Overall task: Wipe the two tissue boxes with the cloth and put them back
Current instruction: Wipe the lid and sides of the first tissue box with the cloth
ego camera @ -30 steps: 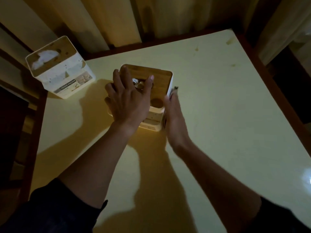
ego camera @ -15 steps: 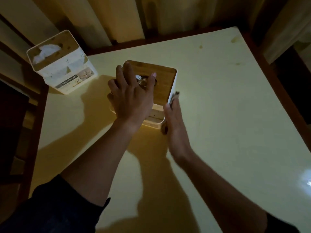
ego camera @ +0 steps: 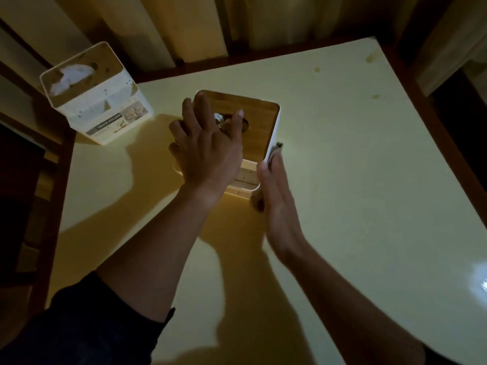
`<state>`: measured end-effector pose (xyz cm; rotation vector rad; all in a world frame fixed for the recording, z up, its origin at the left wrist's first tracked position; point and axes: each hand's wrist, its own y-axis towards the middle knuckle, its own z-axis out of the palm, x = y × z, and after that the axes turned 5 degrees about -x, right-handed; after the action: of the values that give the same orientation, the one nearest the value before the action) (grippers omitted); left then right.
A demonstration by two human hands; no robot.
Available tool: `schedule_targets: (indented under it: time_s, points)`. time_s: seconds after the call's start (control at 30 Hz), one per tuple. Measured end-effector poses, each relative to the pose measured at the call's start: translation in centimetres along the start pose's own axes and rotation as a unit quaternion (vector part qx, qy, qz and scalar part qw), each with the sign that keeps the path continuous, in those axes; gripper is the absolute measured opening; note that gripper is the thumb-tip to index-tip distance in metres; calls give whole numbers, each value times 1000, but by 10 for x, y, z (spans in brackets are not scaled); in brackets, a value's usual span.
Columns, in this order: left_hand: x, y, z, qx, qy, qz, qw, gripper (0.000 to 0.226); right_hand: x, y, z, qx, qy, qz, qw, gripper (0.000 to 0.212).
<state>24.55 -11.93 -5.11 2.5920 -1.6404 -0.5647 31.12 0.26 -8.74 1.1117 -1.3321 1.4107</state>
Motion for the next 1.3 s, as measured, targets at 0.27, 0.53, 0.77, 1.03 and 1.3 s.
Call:
schedule_targets:
  time_s: [0.27, 0.53, 0.77, 1.03, 1.3]
  points:
    - [1, 2, -2, 12, -7, -4, 1000, 80, 39, 7, 0, -9, 43, -92, 995, 72]
    - [2, 0, 1, -12, -4, 6, 1000, 79, -11, -20, 7, -14, 9, -25, 1000, 95]
    - [1, 2, 1, -4, -13, 1, 1000, 79, 30, 45, -1, -9, 24, -27, 999, 106]
    - [2, 2, 1, -2, -2, 10, 1000, 80, 14, 21, -4, 7, 85, -50, 995, 77]
    - [2, 2, 1, -4, 2, 12, 1000, 77, 73, 98, -12, -48, 70, 35, 996, 70]
